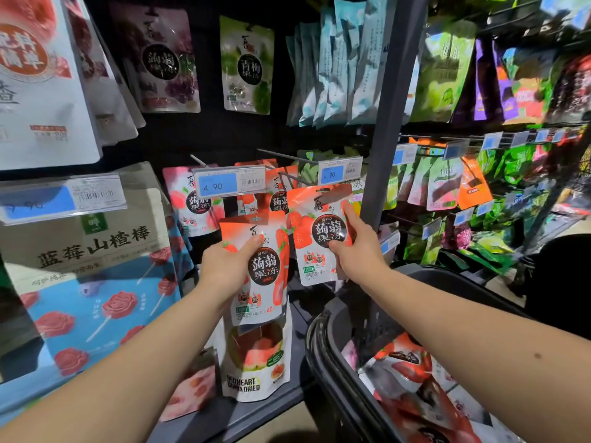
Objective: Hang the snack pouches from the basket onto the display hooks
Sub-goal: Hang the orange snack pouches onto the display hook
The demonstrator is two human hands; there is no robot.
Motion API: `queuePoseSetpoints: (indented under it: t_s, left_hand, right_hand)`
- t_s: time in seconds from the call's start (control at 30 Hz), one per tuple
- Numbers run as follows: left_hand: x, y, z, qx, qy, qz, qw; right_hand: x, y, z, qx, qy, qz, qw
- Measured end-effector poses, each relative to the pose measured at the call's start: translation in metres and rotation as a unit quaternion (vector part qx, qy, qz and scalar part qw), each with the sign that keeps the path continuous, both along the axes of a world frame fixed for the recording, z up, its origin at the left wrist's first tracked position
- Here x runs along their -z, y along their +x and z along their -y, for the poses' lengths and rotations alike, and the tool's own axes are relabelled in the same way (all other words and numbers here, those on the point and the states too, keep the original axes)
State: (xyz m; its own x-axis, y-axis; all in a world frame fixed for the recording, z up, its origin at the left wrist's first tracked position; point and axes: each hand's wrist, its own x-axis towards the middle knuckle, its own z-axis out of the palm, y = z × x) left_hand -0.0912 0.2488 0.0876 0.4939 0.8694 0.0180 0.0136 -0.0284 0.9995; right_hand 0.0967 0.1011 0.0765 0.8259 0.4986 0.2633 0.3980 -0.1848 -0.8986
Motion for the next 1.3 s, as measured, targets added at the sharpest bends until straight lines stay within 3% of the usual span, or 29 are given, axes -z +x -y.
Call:
queuePoseSetpoints:
  t_s: [0.4,0.53,0.67,0.8,1.17,1.3]
  left_hand:
    - [0.0,0.001,-0.02,0.017,0.06,0.004,0.998]
    - [0.006,0.008,-0.032,0.02,0.043,0.026,0.999]
    - [0.01,0.017,-0.041,0.013,0.013,0.046,0.999]
    - [0.011,0.021,-0.044,0.017,-0.002,0.059,0.998]
    - [0.021,0.028,-0.057,-0.01,-0.022,0.046,0.999]
    - [0.02,0.028,-0.05,-0.003,-0.018,0.045,0.999]
  right_hand:
    - [0.013,0.035,-0.094,0.066,-0.097,0.043,0.992]
    - [0.02,0.049,-0.126,0.049,-0.058,0.006,0.997]
    - [0.019,0.059,-0.154,0.062,-0.093,0.096,0.989]
    - [0.02,0.076,-0.184,0.079,-0.102,0.132,0.983]
    - [0.011,0.09,-0.204,-0.023,-0.156,0.137,0.978]
    - [0.008,0.077,-0.184,-0.013,-0.114,0.133,0.984]
